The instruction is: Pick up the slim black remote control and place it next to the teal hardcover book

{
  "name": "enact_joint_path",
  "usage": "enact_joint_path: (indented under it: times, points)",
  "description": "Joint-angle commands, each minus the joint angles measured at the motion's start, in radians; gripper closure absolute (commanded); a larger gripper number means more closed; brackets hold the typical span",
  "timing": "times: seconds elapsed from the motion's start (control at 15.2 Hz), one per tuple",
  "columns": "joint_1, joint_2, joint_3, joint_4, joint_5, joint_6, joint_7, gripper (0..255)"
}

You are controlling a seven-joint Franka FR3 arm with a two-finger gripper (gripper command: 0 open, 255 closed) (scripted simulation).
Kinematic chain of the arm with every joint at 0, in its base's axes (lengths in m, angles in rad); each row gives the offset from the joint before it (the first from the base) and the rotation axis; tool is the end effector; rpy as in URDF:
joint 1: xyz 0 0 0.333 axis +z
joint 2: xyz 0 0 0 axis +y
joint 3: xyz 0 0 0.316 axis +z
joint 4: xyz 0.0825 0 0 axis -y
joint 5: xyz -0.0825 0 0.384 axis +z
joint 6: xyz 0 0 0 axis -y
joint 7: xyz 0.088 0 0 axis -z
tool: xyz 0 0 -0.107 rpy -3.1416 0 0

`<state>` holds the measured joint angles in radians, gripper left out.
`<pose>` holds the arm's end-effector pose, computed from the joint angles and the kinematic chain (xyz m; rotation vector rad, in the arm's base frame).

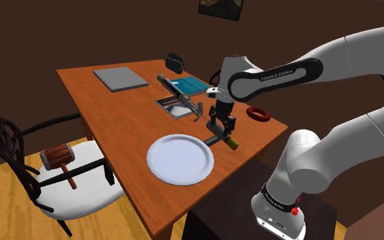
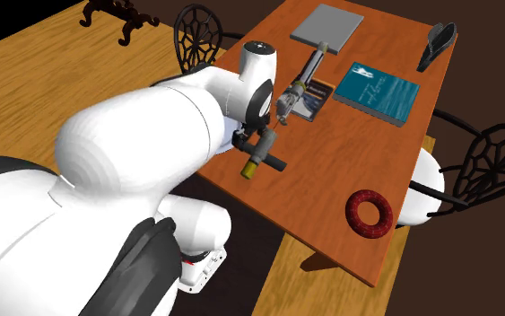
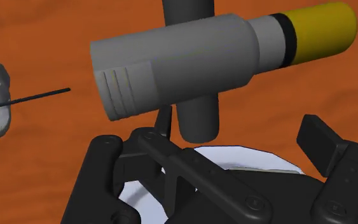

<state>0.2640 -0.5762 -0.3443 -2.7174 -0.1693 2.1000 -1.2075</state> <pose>0.3496 -0.0274 0.3831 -2.4687 -1.8299 0.0377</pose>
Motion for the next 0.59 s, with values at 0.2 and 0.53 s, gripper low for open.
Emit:
enact_joint_path:
  times: [0.2,0.53]
  points:
    - [-0.014,0.142,-0.007,-0.039,-0.018,0.201,-0.112,0]
    - [-0.188,0.215,0.174,-0.070,0.089,0.294,-0.195,0]
